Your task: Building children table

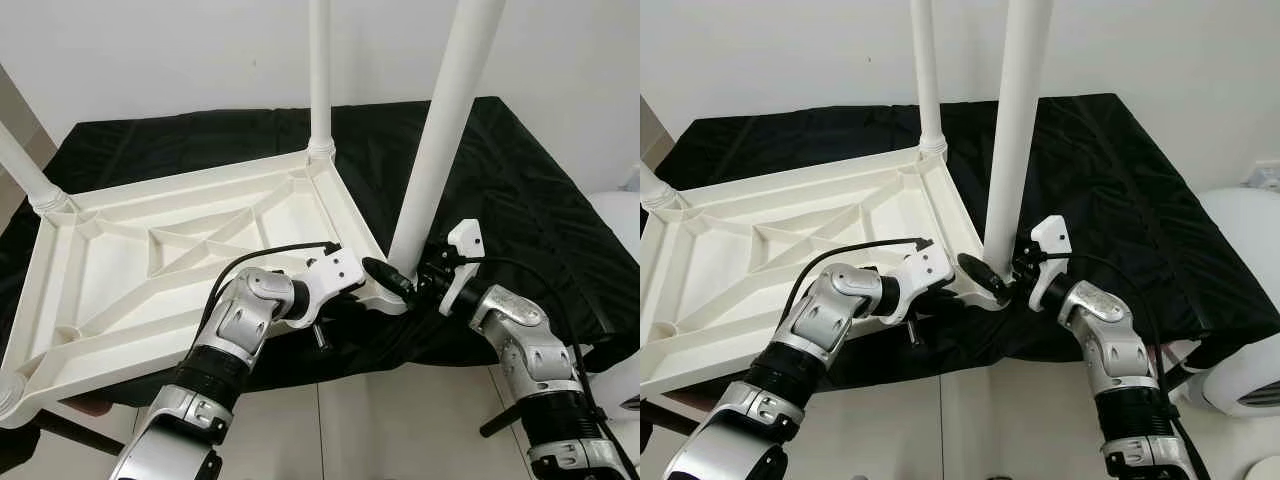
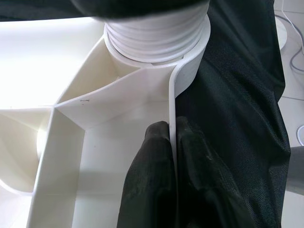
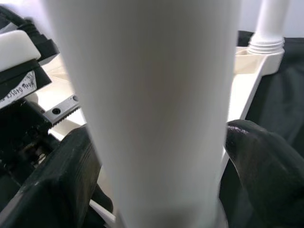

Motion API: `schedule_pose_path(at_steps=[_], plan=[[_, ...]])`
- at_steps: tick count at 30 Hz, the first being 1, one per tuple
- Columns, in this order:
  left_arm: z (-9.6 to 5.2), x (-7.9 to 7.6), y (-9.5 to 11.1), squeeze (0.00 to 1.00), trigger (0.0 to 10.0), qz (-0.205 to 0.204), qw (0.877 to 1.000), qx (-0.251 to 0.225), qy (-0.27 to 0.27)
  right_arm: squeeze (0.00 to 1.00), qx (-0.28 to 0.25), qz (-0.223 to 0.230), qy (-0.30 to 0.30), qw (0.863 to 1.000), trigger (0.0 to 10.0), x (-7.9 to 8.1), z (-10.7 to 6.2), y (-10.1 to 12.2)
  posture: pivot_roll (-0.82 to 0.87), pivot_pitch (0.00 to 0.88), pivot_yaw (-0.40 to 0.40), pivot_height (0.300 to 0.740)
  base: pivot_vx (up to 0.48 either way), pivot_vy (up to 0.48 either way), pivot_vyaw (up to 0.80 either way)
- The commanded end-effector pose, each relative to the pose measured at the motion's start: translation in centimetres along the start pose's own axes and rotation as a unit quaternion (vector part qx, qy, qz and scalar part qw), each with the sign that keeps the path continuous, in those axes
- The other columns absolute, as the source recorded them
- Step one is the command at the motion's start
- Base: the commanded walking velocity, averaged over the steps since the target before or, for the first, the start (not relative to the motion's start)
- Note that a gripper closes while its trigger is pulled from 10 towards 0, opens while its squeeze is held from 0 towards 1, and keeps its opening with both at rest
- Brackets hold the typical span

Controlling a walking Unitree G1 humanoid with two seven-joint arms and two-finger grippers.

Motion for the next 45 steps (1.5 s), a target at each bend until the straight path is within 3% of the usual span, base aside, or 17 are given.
schedule_pose_path(at_steps=[1,12,13,14,15,16,17,18,24,39,40,45], plan=[[-0.6,2.3,0.7,0.00,10.0,0.000,0.993,-0.027,0.115,0.00,0.000,-0.006,0.026,1.000,10.0,0.3,0.4,0.0,-0.13,0.083,0.085,0.740,0.000,0.000,0.00],[-0.7,2.3,0.6,0.00,10.0,0.000,0.993,-0.027,0.115,0.00,0.005,-0.036,0.049,0.998,9.8,-1.1,0.6,0.9,-0.13,0.085,0.088,0.740,0.000,0.000,0.00],[-0.7,2.3,0.7,0.00,10.0,0.000,0.993,-0.028,0.115,0.00,0.006,-0.038,0.052,0.998,5.8,-1.4,0.5,1.0,-0.13,0.085,0.088,0.740,0.000,0.000,0.00],[-0.7,2.3,0.7,0.00,10.0,0.000,0.993,-0.028,0.115,0.00,0.006,-0.038,0.052,0.998,5.8,-1.4,0.5,1.0,-0.13,0.085,0.088,0.740,0.000,0.000,0.00],[-0.7,2.3,0.7,0.00,10.0,0.000,0.993,-0.028,0.114,0.00,0.006,-0.040,0.053,0.998,3.3,-1.4,0.5,1.0,-0.13,0.085,0.088,0.740,0.000,0.000,0.00],[-0.7,2.3,0.7,0.00,10.0,0.000,0.993,-0.028,0.114,0.00,0.007,-0.041,0.056,0.998,2.2,-1.5,0.5,1.0,-0.13,0.084,0.087,0.740,0.000,0.000,0.00],[-0.7,2.3,0.7,0.00,10.0,0.000,0.993,-0.028,0.114,0.00,0.007,-0.041,0.056,0.998,2.2,-1.5,0.5,1.0,-0.13,0.084,0.087,0.740,0.000,0.000,0.00],[-0.7,2.3,0.7,0.00,10.0,0.001,0.993,-0.028,0.114,0.00,0.008,-0.041,0.060,0.997,0.0,-1.6,0.4,1.0,-0.13,0.084,0.087,0.740,0.000,0.000,0.00],[-0.6,2.2,0.7,0.00,10.0,0.001,0.993,-0.029,0.113,0.00,0.004,-0.034,0.075,0.997,0.0,-0.9,0.3,0.6,-0.13,0.079,0.079,0.740,0.000,0.000,0.00],[-0.4,2.0,0.7,0.00,10.0,0.001,0.993,-0.030,0.110,0.00,-0.016,-0.019,0.044,0.999,0.0,-0.2,0.3,0.3,-0.14,0.076,0.075,0.740,0.000,0.000,0.00],[-0.4,1.9,0.7,0.00,10.0,0.001,0.993,-0.031,0.110,0.00,-0.022,-0.010,0.034,0.999,10.0,0.2,0.2,0.1,-0.14,0.073,0.070,0.740,0.000,0.000,0.00],[-0.3,1.8,0.8,0.00,10.0,0.001,0.994,-0.032,0.109,0.00,-0.032,0.006,0.002,0.999,10.0,0.9,0.2,-0.2,-0.14,0.073,0.068,0.740,0.000,0.000,0.00]])
Point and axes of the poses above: a point about 5 cm out from each wrist's last joint towards the gripper, its own z axis pointing out of the wrist towards the gripper, its own y axis along the axis of the wrist's last joint, x = y × z, the point moved 3 cm from there along z, pointing out of the wrist towards the gripper, and after that the axes turned 5 degrees about -z, right-handed, at the moved point
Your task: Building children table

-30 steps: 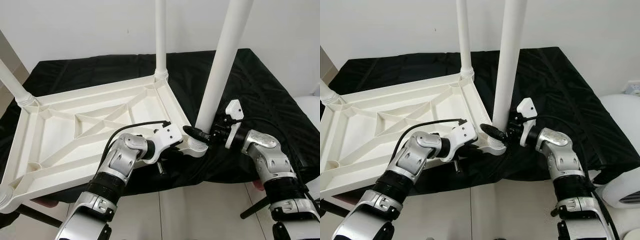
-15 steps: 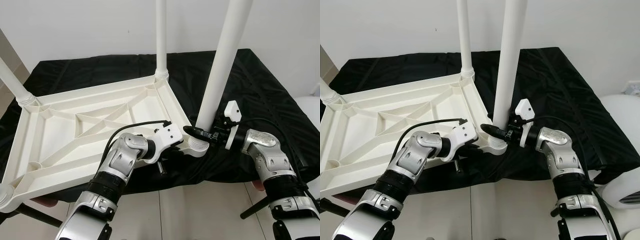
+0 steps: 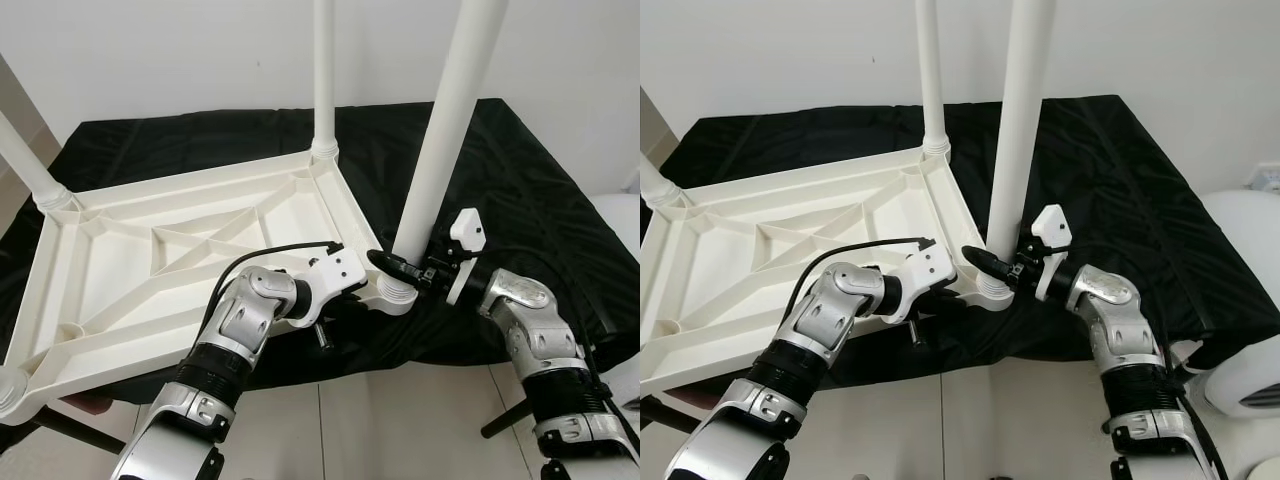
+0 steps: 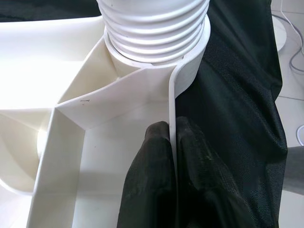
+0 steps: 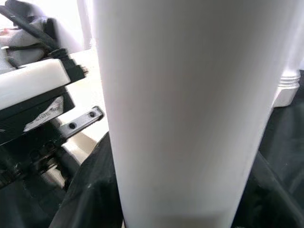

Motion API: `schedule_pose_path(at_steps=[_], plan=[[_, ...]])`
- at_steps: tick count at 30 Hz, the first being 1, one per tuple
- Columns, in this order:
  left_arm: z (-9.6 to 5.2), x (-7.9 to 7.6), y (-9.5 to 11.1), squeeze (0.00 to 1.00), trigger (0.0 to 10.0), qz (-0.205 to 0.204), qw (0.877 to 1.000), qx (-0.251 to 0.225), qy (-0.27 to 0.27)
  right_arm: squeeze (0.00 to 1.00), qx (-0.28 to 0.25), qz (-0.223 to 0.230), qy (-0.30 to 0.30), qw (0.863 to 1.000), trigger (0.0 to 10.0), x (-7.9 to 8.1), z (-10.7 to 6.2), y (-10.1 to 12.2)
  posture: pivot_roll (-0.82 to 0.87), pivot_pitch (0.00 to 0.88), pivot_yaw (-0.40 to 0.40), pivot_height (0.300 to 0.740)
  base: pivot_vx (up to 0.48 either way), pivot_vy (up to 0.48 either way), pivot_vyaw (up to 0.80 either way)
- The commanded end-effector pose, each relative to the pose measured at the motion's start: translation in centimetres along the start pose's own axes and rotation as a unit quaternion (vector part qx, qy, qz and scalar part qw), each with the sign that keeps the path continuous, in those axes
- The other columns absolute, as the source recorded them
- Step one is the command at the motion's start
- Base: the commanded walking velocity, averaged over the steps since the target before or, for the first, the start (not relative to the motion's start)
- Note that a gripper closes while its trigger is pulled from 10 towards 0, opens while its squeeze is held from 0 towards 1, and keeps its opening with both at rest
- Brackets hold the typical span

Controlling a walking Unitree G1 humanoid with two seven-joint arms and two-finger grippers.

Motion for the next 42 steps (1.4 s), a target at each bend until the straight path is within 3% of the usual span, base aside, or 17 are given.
schedule_pose_path(at_steps=[1,5,7,12,17,21,28,30,34,38,42], plan=[[-0.6,1.9,0.5,0.00,10.0,-0.001,0.993,-0.030,0.114,0.00,-0.004,0.039,-0.026,0.999,10.0,0.8,0.1,-0.9,-0.14,0.073,0.068,0.740,0.000,0.000,0.00],[-0.6,1.9,0.5,0.00,10.0,-0.002,0.993,-0.030,0.114,0.00,-0.007,0.042,-0.050,0.998,10.0,1.0,0.1,-1.1,-0.14,0.074,0.067,0.740,0.000,0.000,0.00],[-0.6,1.9,0.5,0.00,10.0,-0.001,0.993,-0.029,0.115,0.00,-0.015,0.046,-0.103,0.994,10.0,1.4,0.4,-1.2,-0.14,0.075,0.064,0.740,0.000,0.000,0.00],[-0.6,2.1,0.2,0.00,10.0,0.003,0.993,-0.021,0.120,0.00,-0.018,0.051,-0.154,0.987,10.0,2.1,0.8,-1.2,-0.15,0.086,0.071,0.740,0.000,0.000,0.00],[-0.6,2.1,0.1,0.00,10.0,0.006,0.992,-0.017,0.122,0.00,-0.015,0.050,-0.164,0.985,10.0,2.1,0.9,-1.3,-0.15,0.086,0.071,0.740,0.000,0.000,0.00],[-0.6,2.1,-0.4,0.00,10.0,0.008,0.992,-0.008,0.124,0.00,0.000,0.064,-0.234,0.970,10.0,2.7,1.6,-1.6,-0.14,0.099,0.080,0.740,0.000,0.000,0.00],[-0.6,2.1,-0.4,0.00,10.0,0.006,0.992,-0.009,0.123,0.00,0.004,0.063,-0.267,0.962,10.0,3.4,2.3,-1.5,-0.14,0.099,0.081,0.740,0.000,0.000,0.00],[-0.7,2.2,-0.3,0.00,10.0,0.006,0.992,-0.010,0.124,0.00,0.011,0.080,-0.303,0.949,10.0,3.6,2.7,-1.6,-0.14,0.098,0.081,0.740,0.000,0.000,0.00],[-0.7,2.2,-0.3,0.00,10.0,0.007,0.992,-0.010,0.124,0.00,0.027,0.072,-0.330,0.941,10.0,3.7,2.9,-1.9,-0.14,0.097,0.082,0.740,0.000,0.000,0.00],[-0.8,2.3,-0.2,0.00,10.0,0.007,0.992,-0.011,0.125,0.00,0.042,0.069,-0.395,0.915,10.0,4.1,3.1,-1.8,-0.14,0.096,0.081,0.740,0.000,0.000,0.00],[-0.8,2.4,-0.2,0.00,10.0,0.007,0.992,-0.011,0.126,0.00,0.045,0.068,-0.414,0.907,10.0,4.2,3.1,-1.7,-0.13,0.096,0.081,0.740,0.000,0.000,0.00]])
Point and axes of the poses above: a point about 5 cm out from each wrist's last joint towards the gripper, its own z axis pointing out of the wrist towards the gripper, its own y axis along the axis of the wrist's last joint, x = y × z, the point moved 3 cm from there along z, pointing out of the wrist towards the gripper, and after that the axes turned 5 degrees about -z, right-handed, at the moved point
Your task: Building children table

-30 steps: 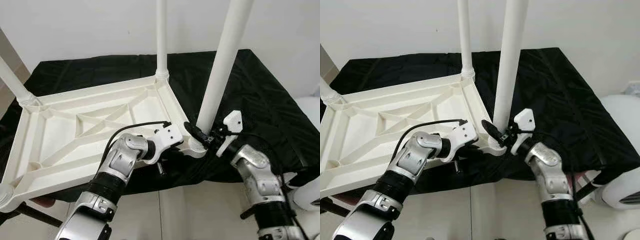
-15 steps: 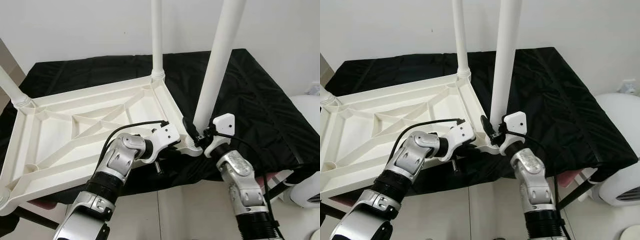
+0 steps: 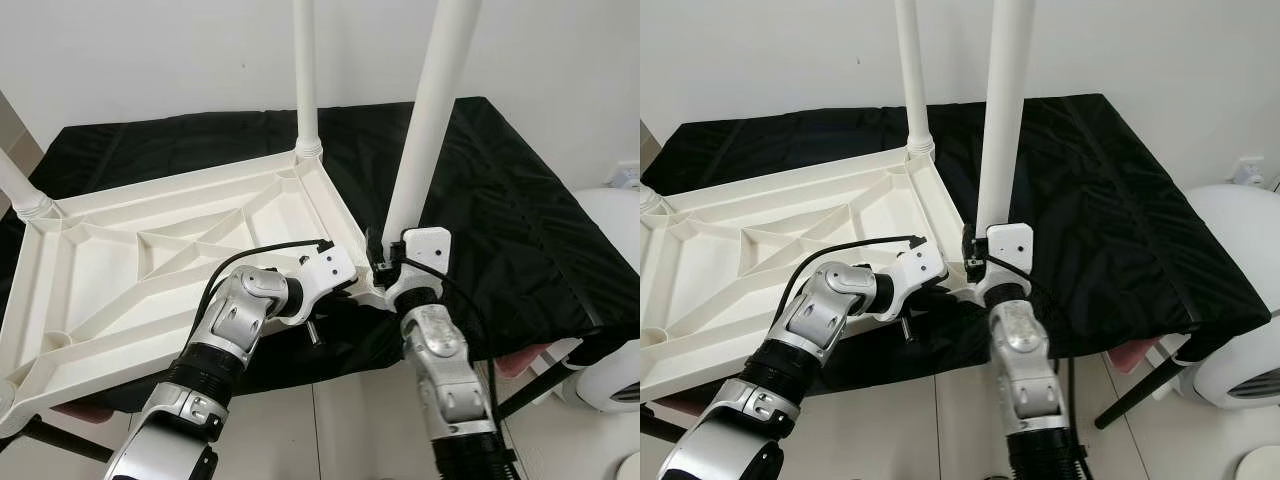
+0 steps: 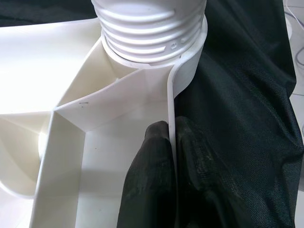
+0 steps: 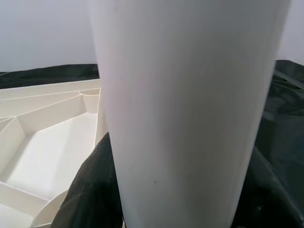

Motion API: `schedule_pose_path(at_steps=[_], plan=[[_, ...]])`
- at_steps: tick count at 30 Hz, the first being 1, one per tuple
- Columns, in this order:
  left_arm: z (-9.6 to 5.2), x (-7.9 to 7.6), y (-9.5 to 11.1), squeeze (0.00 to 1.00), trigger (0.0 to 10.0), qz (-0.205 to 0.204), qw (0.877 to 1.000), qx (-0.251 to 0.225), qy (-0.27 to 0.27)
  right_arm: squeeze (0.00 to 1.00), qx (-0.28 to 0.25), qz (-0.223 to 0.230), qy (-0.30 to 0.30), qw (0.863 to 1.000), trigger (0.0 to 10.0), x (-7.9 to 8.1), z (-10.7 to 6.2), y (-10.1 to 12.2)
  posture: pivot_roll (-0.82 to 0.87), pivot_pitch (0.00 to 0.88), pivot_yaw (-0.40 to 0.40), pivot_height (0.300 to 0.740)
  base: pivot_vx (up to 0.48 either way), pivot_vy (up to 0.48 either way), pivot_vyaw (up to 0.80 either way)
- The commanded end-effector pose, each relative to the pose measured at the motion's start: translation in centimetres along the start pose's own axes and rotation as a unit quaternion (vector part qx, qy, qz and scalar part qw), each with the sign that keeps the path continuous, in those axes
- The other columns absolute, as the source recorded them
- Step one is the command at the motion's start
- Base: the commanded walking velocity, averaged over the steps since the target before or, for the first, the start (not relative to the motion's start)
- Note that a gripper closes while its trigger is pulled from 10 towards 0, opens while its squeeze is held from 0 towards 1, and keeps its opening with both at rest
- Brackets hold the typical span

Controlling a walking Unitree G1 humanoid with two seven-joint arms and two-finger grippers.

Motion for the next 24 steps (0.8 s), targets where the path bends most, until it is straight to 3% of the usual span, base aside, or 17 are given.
schedule_pose_path(at_steps=[1,10,11,24], plan=[[-0.3,1.9,0.3,0.00,10.0,0.007,0.993,-0.017,0.115,0.00,0.049,0.024,-0.009,0.998,10.0,0.7,-0.4,-1.8,-0.13,0.097,0.080,0.740,0.000,0.000,0.00],[-0.3,1.9,0.4,0.00,10.0,0.006,0.993,-0.019,0.115,0.00,0.047,0.009,-0.024,0.999,10.0,0.3,-0.5,-1.8,-0.14,0.096,0.076,0.740,0.000,0.000,0.00],[-0.2,1.8,0.4,0.00,10.0,0.005,0.993,-0.019,0.115,1.00,0.048,0.014,-0.018,0.999,10.0,0.3,-0.5,-1.8,-0.14,0.096,0.073,0.740,0.000,0.000,0.00],[-0.2,1.6,0.3,0.00,10.0,0.002,0.993,-0.021,0.115,1.00,0.025,0.008,0.020,0.999,10.0,-1.1,-0.3,-1.2,-0.14,0.086,0.063,0.740,0.000,0.000,0.00]])
Point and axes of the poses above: a point about 5 cm out from each wrist's last joint towards the gripper, its own z axis pointing out of the wrist towards the gripper, its own y axis along the axis of the wrist's last joint, x = y × z, the point moved 3 cm from there along z, pointing out of the wrist towards the gripper, and after that the axes turned 5 degrees about -z, right-handed, at the moved point
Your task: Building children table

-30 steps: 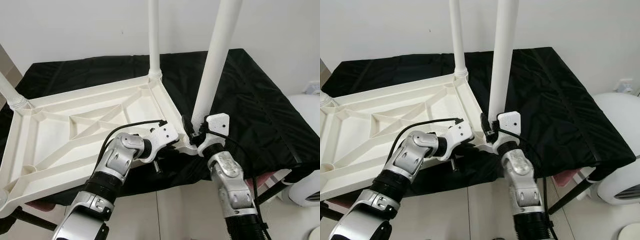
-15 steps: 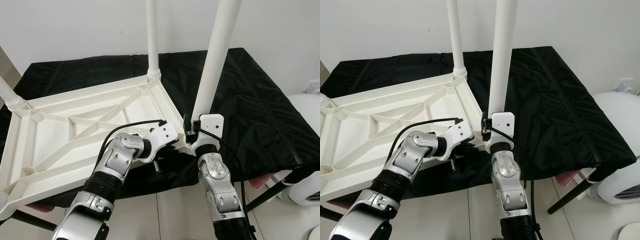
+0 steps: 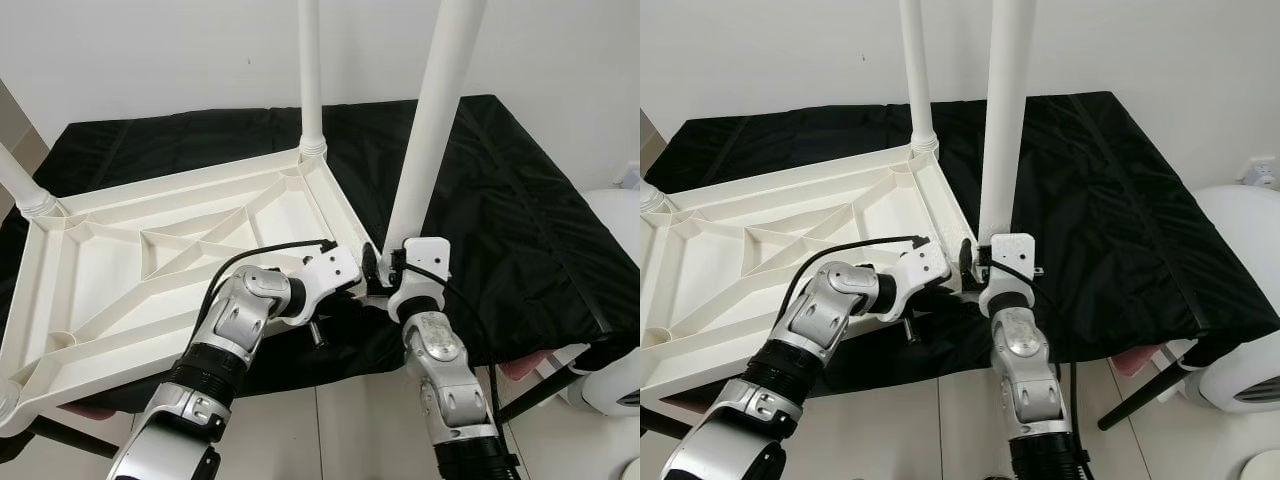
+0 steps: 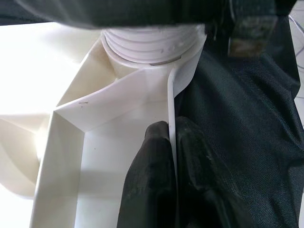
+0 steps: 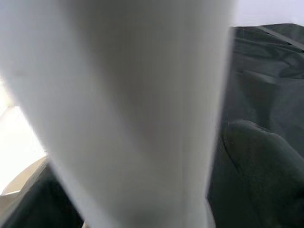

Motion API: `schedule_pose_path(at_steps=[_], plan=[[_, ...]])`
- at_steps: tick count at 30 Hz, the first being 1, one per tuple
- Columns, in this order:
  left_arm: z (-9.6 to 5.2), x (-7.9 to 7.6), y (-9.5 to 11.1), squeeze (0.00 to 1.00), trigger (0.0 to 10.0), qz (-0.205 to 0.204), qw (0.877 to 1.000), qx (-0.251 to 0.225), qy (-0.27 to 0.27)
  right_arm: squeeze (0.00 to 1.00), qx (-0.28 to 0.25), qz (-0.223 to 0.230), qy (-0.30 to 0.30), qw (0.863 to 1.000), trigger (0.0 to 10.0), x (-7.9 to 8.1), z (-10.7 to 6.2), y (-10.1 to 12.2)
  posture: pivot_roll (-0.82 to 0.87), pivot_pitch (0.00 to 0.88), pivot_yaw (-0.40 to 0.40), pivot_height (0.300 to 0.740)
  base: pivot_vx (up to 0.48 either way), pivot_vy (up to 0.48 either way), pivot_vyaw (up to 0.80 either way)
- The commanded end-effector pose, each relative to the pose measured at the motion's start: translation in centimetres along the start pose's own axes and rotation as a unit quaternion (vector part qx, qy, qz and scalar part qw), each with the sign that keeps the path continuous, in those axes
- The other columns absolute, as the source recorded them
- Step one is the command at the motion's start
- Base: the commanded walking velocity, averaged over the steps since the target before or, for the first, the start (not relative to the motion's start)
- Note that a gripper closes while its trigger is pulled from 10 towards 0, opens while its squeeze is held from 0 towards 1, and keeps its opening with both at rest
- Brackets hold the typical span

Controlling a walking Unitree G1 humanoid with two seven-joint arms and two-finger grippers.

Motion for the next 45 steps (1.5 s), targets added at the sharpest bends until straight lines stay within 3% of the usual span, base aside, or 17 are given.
schedule_pose_path(at_steps=[1,7,16,17,18,19,23,25,26,30,36,37,40,41,43,44,45], plan=[[-0.3,1.7,0.0,0.00,10.0,0.002,0.993,-0.015,0.116,1.00,-0.014,-0.001,0.026,1.000,10.0,-0.2,0.0,0.3,-0.14,0.084,0.063,0.740,0.000,0.000,0.00],[-0.2,1.6,0.0,0.00,10.0,0.002,0.993,-0.016,0.113,1.00,-0.021,-0.011,0.095,0.995,10.0,-2.5,0.7,0.3,-0.14,0.081,0.064,0.740,0.000,0.000,0.00],[-0.1,1.5,0.1,0.00,10.0,0.004,0.994,-0.017,0.111,0.99,-0.018,-0.011,0.205,0.978,10.0,-4.0,1.5,0.7,-0.14,0.073,0.066,0.740,0.000,0.000,0.00],[-0.1,1.5,0.2,0.00,10.0,0.004,0.994,-0.017,0.111,0.86,-0.019,-0.013,0.226,0.974,10.0,-4.1,1.6,0.8,-0.14,0.069,0.065,0.740,0.000,0.000,0.00],[0.0,1.5,0.2,0.00,10.0,0.005,0.994,-0.018,0.110,0.13,-0.021,-0.017,0.241,0.970,10.0,-4.3,1.6,1.0,-0.14,0.070,0.066,0.740,0.000,0.000,0.00],[0.0,1.5,0.2,0.00,10.0,0.005,0.994,-0.018,0.110,0.00,-0.021,-0.017,0.266,0.964,10.0,-4.2,1.7,1.1,-0.14,0.069,0.066,0.740,0.000,0.000,0.00],[0.0,1.5,0.3,0.00,10.0,0.006,0.994,-0.019,0.110,0.00,-0.016,-0.017,0.323,0.946,10.0,-4.1,1.7,1.3,-0.14,0.070,0.068,0.740,0.000,0.000,0.00],[0.0,1.5,0.3,0.00,10.0,0.006,0.994,-0.019,0.110,0.00,-0.016,-0.017,0.323,0.946,10.0,-4.1,1.7,1.3,-0.14,0.070,0.068,0.740,0.000,0.000,0.00],[-0.1,1.5,0.3,0.00,10.0,0.006,0.994,-0.018,0.110,0.00,-0.006,-0.024,0.355,0.935,10.0,-4.2,1.8,1.1,-0.14,0.072,0.070,0.740,0.000,0.000,0.00],[-0.2,1.6,0.3,0.00,10.0,0.006,0.994,-0.018,0.112,0.00,0.002,-0.036,0.390,0.920,10.0,-4.4,2.0,1.0,-0.13,0.074,0.071,0.740,0.000,0.000,0.00],[-0.3,1.7,0.2,0.00,10.0,0.006,0.993,-0.016,0.113,0.00,0.010,-0.053,0.418,0.907,10.0,-5.1,2.3,1.5,-0.13,0.084,0.077,0.740,0.000,0.000,0.00],[-0.3,1.7,0.2,0.00,10.0,0.005,0.994,-0.015,0.112,0.00,0.012,-0.059,0.425,0.903,9.5,-5.4,2.4,1.6,-0.14,0.087,0.077,0.740,0.000,0.000,0.00],[-0.2,1.7,0.2,0.00,10.0,0.005,0.994,-0.015,0.112,0.00,0.013,-0.061,0.429,0.901,9.5,-5.5,2.5,1.7,-0.14,0.089,0.076,0.740,0.000,0.000,0.00],[-0.2,1.7,0.2,0.00,10.0,0.004,0.994,-0.016,0.112,0.00,0.013,-0.062,0.434,0.899,4.7,-5.5,2.5,1.8,-0.14,0.090,0.076,0.740,0.000,0.000,0.00],[-0.2,1.7,0.2,0.00,10.0,0.004,0.994,-0.016,0.112,0.00,0.013,-0.062,0.434,0.899,4.7,-5.5,2.5,1.8,-0.14,0.090,0.076,0.740,0.000,0.000,0.00],[-0.2,1.7,0.2,0.00,10.0,0.004,0.994,-0.016,0.113,0.00,0.012,-0.062,0.441,0.895,0.0,-5.5,2.5,1.9,-0.13,0.092,0.076,0.740,0.000,0.000,0.00],[-0.2,1.8,0.2,0.00,10.0,0.004,0.993,-0.016,0.113,0.00,0.012,-0.061,0.447,0.892,0.0,-5.4,2.4,2.0,-0.13,0.092,0.076,0.740,0.000,0.000,0.00]])
Point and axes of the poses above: a point about 5 cm out from each wrist's last joint towards the gripper, its own z axis pointing out of the wrist towards the gripper, its own y axis along the axis of the wrist's last joint, x = y × z, the point moved 3 cm from there along z, pointing out of the wrist towards the gripper, and after that the axes turned 5 degrees about -z, right-handed, at the moved point
